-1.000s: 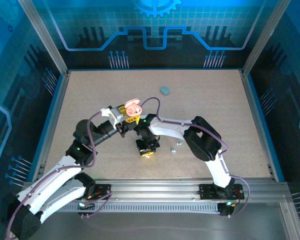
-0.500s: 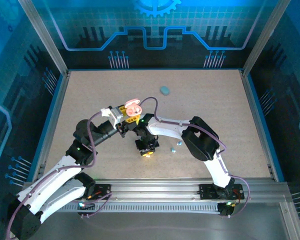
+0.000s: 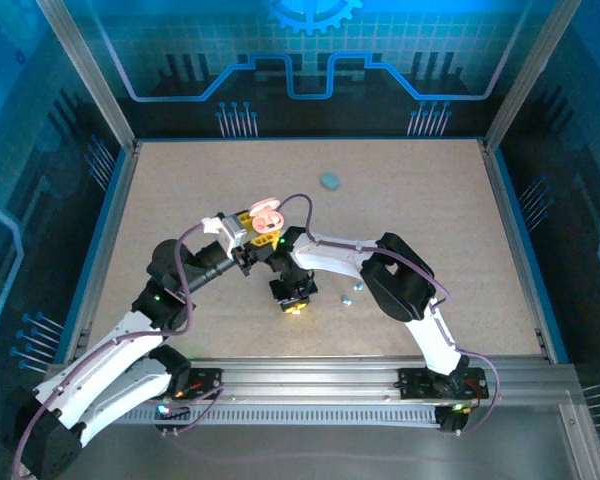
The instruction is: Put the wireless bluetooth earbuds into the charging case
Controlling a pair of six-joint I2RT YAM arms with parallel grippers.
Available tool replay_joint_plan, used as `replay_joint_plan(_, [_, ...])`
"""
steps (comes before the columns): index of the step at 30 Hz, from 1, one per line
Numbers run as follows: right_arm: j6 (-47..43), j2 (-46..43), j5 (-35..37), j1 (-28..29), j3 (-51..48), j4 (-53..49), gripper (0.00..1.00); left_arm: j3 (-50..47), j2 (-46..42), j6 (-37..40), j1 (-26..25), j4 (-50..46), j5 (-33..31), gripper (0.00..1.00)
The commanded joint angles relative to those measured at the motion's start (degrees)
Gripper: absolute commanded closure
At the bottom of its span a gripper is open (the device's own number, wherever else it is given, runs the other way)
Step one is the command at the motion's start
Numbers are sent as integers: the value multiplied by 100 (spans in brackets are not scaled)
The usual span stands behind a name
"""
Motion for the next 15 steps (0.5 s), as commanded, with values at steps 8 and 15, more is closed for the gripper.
replay_joint_plan(8, [155, -1611, 119, -696, -1365, 977, 81, -46, -27, 63, -11, 228, -104, 67])
replay_joint_plan(15, [-53, -3154, -757, -1722, -2116, 1587, 81, -29, 284, -93, -9, 485, -23, 67])
